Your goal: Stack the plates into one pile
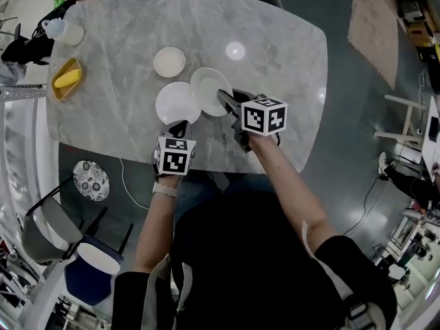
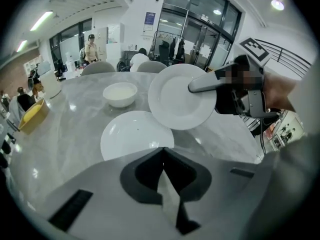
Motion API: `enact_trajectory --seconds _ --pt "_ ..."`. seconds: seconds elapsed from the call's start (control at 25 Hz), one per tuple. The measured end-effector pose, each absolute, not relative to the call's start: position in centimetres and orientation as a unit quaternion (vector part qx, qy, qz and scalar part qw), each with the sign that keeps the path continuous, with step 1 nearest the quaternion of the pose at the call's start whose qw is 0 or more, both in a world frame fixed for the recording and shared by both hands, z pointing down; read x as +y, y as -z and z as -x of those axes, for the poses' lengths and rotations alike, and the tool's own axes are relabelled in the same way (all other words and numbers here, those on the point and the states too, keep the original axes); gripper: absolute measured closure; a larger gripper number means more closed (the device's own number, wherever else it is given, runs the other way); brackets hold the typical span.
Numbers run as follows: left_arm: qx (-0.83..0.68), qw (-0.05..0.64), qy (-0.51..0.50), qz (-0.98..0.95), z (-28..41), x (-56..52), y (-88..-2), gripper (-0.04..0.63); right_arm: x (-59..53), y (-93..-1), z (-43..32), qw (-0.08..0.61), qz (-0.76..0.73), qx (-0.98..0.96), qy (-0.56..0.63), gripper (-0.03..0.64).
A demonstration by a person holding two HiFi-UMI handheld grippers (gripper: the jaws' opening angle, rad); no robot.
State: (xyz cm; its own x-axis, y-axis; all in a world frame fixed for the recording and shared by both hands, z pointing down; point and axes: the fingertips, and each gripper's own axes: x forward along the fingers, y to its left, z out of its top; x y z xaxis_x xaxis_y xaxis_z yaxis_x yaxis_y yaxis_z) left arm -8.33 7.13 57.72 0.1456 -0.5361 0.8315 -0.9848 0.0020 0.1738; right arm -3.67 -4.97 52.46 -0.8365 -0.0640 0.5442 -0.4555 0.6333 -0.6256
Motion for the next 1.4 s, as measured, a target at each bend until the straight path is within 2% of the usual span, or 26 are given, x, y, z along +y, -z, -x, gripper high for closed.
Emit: enact_trajectory --seconds 1.2,1.4 --pt "-0.642 0.420 -0.238 -0.595 14.2 13.4 -58.2 0.588 1.8 -55.7 11.0 0.299 -0.084 -0.857 -0.411 0.588" --pt "-0.643 0.426 -0.238 -0.590 14.7 13.9 -58.7 0.588 1.8 -56.7 11.4 0.334 -0.087 -0.860 -0.376 0.566"
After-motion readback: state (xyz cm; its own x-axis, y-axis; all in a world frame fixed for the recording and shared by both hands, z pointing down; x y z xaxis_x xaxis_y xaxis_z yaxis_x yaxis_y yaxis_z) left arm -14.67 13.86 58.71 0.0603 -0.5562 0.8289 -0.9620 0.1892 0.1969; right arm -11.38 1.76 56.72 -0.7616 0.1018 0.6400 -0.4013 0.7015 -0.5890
